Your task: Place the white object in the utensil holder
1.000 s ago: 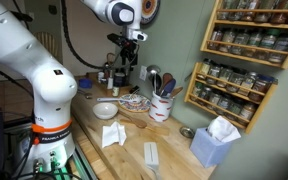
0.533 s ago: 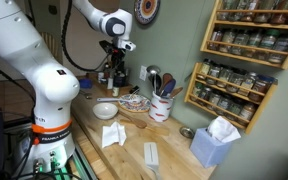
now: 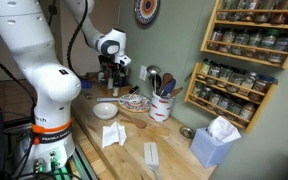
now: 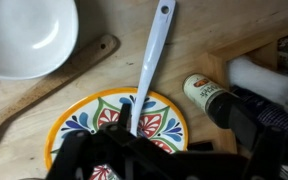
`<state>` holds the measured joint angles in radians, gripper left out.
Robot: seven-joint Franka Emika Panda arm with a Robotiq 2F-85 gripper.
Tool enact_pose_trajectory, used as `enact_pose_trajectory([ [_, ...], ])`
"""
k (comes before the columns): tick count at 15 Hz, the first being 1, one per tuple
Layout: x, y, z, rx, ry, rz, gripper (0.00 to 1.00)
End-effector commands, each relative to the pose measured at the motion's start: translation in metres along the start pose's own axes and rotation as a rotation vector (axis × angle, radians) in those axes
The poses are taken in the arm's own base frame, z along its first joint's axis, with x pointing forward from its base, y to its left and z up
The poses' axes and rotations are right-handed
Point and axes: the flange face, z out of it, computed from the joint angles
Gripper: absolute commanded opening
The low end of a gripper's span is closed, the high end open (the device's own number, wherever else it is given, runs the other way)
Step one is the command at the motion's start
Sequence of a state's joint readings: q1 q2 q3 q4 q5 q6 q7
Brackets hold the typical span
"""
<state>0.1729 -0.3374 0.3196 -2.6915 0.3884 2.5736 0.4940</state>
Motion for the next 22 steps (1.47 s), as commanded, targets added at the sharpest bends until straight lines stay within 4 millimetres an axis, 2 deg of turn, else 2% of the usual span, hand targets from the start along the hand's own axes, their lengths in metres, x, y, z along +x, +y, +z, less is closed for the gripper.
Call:
enact_pose_trajectory([
  [1,0.006,0.009,0.045,-0.015,0.004,0.033,1.0],
  [9,0.036,0.024,0.109,-0.049,-0.058,0.057,1.0],
  [14,0.061,0.023,0.126,-0.054,-0.079,0.086,1.0],
  [19,0.083,0.03,0.134,-0.053,-0.073,0.105,1.0],
  [20,0.085,0.032,0.136,-0.053,-0.075,0.108,0.96],
  [21,0.087,0.033,0.138,-0.051,-0.074,0.107,0.85],
  [22,0.088,0.033,0.14,-0.047,-0.081,0.107,0.79],
])
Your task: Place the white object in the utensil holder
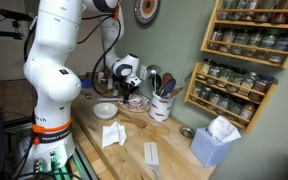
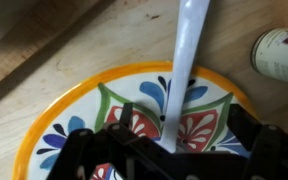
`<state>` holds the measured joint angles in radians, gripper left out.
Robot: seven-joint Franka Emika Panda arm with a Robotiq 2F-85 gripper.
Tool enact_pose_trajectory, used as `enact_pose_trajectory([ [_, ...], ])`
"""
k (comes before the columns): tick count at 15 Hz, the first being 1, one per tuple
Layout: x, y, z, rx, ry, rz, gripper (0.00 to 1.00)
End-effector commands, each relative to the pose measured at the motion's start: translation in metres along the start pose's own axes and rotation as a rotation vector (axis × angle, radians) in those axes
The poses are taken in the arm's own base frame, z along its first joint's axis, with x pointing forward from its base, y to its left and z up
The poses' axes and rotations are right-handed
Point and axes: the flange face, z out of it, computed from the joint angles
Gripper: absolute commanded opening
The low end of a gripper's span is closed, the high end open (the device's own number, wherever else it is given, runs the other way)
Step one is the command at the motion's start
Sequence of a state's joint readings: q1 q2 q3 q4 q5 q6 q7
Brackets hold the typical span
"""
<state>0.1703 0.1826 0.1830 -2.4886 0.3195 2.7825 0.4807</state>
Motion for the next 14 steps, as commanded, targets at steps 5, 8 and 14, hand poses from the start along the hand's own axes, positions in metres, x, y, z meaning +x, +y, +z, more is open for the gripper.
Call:
enact_pose_trajectory([
  [5,0.01,0.0,0.012,-0.001,-0.006,-0.027,0.41],
  [8,0.013,0.002,0.01,0.001,-0.002,-0.028,0.19],
  [14,0.019,0.012,-0.002,0.005,-0.002,-0.02,0.04],
])
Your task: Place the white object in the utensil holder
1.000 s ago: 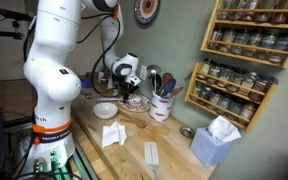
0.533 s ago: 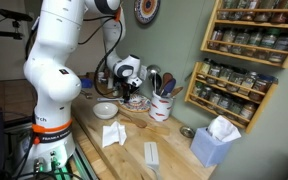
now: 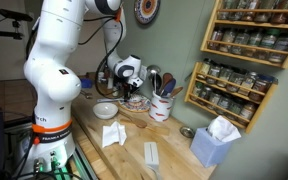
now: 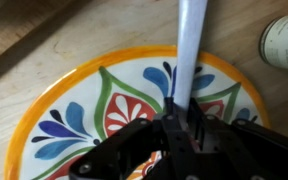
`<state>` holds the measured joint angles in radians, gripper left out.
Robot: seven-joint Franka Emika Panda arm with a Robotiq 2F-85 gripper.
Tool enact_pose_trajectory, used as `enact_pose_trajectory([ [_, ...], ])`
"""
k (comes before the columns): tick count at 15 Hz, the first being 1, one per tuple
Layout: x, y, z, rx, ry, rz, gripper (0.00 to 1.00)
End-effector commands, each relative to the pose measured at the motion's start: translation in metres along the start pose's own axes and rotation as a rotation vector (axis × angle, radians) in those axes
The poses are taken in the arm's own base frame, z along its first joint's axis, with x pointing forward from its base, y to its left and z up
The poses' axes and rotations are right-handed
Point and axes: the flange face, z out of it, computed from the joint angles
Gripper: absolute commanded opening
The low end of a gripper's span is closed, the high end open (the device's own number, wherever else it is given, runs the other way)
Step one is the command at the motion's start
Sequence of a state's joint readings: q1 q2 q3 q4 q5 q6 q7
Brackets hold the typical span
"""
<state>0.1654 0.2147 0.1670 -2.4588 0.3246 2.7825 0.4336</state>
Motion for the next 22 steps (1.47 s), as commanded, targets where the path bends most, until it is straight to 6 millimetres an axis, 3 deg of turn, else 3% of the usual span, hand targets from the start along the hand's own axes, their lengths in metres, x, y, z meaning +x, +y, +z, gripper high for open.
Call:
enact_pose_trajectory([
  [1,0.007,0.015,-0.016,0.014,0.005,0.005,0.04],
  [7,-0.003,0.027,-0.078,0.065,0.016,-0.13,0.04],
  [13,-0.037,0.021,-0.168,0.14,0.196,-0.433,0.04],
  [17,-0.057,0.037,-0.224,0.183,0.324,-0.572,0.04],
  [22,-0.07,0.058,-0.265,0.232,0.433,-0.649,0.04],
])
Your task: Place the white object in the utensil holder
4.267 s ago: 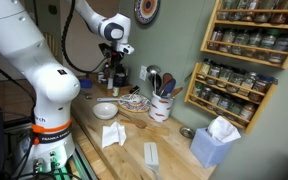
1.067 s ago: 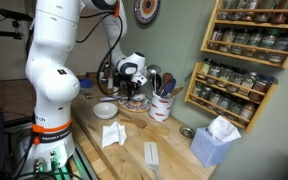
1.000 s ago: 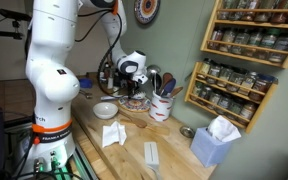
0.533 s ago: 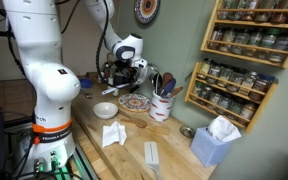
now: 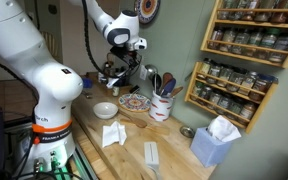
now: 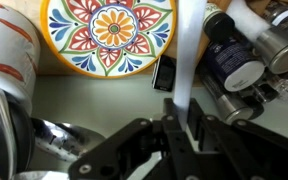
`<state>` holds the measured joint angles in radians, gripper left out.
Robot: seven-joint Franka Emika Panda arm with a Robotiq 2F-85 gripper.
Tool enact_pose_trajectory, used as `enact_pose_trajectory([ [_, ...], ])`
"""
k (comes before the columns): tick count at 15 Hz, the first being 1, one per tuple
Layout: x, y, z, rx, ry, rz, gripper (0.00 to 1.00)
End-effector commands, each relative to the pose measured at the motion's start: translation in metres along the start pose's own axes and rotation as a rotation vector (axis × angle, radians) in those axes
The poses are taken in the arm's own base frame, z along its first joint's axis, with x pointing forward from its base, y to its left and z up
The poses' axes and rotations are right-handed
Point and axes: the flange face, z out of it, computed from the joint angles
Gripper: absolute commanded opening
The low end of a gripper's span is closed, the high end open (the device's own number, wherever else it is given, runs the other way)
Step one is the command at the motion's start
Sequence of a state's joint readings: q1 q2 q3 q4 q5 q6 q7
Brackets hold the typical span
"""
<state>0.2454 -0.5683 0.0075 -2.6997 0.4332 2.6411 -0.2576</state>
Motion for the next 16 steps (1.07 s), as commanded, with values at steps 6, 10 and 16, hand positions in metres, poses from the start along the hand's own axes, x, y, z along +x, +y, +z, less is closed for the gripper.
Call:
enact_pose_trajectory([
  [6,-0.002,0.046,-0.097,-0.142,0.215,0.12,0.04],
  [10,-0.009,0.093,-0.133,-0.288,0.285,0.28,0.04],
  [16,-0.004,0.119,-0.138,-0.408,0.407,0.52,0.04],
])
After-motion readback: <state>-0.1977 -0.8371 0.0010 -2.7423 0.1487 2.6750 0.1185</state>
